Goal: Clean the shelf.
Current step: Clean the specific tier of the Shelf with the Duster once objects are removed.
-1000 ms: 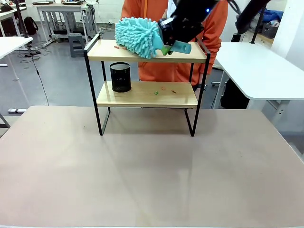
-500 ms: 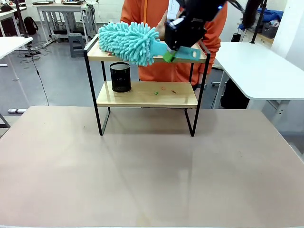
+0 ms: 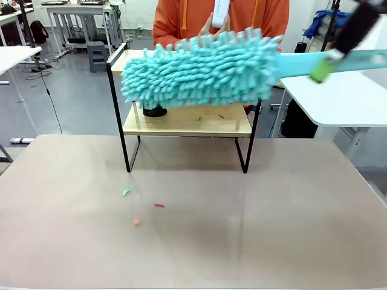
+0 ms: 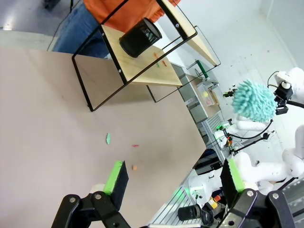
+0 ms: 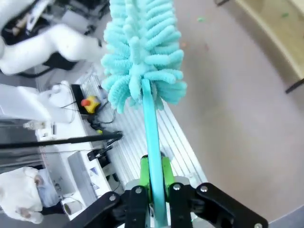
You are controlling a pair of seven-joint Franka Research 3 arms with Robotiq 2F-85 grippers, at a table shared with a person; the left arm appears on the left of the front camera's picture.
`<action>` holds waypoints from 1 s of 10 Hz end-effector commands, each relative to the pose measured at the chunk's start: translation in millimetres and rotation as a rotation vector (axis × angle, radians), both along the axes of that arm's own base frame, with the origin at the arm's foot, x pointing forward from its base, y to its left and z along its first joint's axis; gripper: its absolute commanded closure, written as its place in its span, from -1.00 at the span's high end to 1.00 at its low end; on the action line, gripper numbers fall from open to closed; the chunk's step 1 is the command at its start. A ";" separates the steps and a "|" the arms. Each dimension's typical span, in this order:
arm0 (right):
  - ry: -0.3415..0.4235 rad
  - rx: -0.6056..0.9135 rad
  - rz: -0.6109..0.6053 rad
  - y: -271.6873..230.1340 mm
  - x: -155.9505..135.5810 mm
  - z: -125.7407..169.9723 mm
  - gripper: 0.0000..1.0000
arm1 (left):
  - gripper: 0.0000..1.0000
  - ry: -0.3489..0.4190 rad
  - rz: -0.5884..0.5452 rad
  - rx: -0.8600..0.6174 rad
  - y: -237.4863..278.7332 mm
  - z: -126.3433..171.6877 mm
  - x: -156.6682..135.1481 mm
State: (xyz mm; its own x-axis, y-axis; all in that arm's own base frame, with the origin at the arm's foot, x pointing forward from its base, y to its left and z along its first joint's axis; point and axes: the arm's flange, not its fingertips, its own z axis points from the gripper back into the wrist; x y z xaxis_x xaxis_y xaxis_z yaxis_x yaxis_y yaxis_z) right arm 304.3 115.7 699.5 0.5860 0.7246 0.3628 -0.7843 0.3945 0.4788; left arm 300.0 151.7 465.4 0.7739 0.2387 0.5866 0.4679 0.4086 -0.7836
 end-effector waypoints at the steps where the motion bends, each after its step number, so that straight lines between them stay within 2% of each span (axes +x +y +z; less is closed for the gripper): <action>1: 0.057 0.117 -0.026 -26.0 6.4 -7.0 -0.75 | 1.00 -0.028 0.000 -0.015 -1.9 0.8 1.0; 3: 0.129 0.193 -0.027 -47.8 11.3 -17.8 -0.75 | 1.00 -0.028 0.000 -0.015 -1.9 0.8 1.0; 5: 0.161 0.309 -0.152 -107.0 7.6 -19.4 -0.75 | 1.00 -0.028 0.000 -0.015 -1.9 0.8 1.0; 6: 0.149 0.385 -0.264 -156.7 -3.2 -17.0 -0.75 | 1.00 -0.028 0.000 -0.015 -1.9 0.8 1.0; 7: 0.137 0.451 -0.431 -213.4 -22.0 -20.3 -0.75 | 1.00 -0.028 0.000 -0.015 -1.9 0.8 1.0; 8: 0.137 0.494 -0.618 -264.7 -44.3 -34.4 -0.75 | 1.00 -0.028 0.000 -0.015 -1.9 0.8 1.0; 9: 0.170 0.512 -0.778 -302.2 -67.9 -61.4 -0.75 | 1.00 -0.028 0.000 -0.015 -1.9 0.8 1.0; 10: 0.229 0.503 -0.859 -319.5 -83.0 -89.1 -0.75 | 1.00 -0.028 0.000 -0.015 -1.9 0.8 1.0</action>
State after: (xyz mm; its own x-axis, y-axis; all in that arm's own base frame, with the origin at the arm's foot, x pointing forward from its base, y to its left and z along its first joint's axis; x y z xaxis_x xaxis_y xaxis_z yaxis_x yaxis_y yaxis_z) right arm 216.3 -215.1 633.7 0.9240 -0.0805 0.3739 -0.2872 0.4996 0.8173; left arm 300.0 151.5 465.3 0.7743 0.2382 0.5862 0.4673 0.4094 -0.7836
